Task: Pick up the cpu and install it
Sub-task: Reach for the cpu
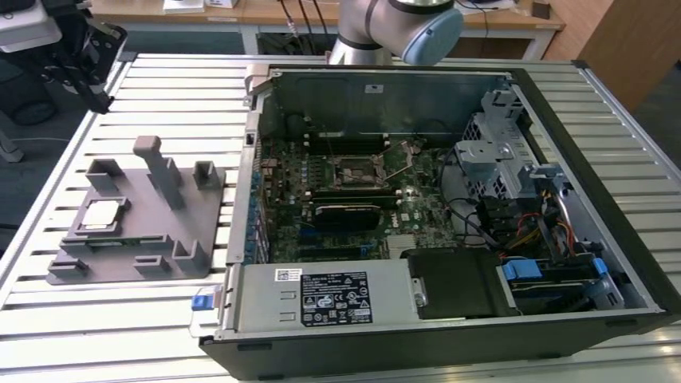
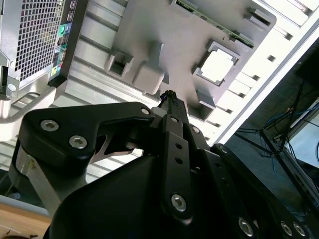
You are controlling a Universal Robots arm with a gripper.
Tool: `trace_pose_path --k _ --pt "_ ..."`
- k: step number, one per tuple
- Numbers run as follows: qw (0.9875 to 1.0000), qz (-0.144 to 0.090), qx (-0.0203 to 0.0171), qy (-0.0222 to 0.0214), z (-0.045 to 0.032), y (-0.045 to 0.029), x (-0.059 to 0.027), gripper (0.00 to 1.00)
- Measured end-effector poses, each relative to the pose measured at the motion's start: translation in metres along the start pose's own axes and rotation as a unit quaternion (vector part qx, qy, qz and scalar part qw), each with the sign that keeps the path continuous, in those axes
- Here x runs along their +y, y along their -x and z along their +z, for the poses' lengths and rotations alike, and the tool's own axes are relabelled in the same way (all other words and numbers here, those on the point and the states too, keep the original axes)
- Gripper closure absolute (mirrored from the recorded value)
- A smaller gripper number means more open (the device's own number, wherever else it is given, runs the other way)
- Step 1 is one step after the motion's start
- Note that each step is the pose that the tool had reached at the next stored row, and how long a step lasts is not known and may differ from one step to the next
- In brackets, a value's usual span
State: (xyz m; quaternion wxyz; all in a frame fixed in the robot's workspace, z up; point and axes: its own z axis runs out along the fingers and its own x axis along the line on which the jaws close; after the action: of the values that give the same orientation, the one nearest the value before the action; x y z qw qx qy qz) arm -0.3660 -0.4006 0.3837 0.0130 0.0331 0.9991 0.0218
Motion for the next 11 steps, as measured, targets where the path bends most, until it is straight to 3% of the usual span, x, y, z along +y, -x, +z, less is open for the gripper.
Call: trace_pose_path --k 11 --pt "1.0 -0.002 0.0001 0.0 0.0014 -0.0199 -0.0063 0.89"
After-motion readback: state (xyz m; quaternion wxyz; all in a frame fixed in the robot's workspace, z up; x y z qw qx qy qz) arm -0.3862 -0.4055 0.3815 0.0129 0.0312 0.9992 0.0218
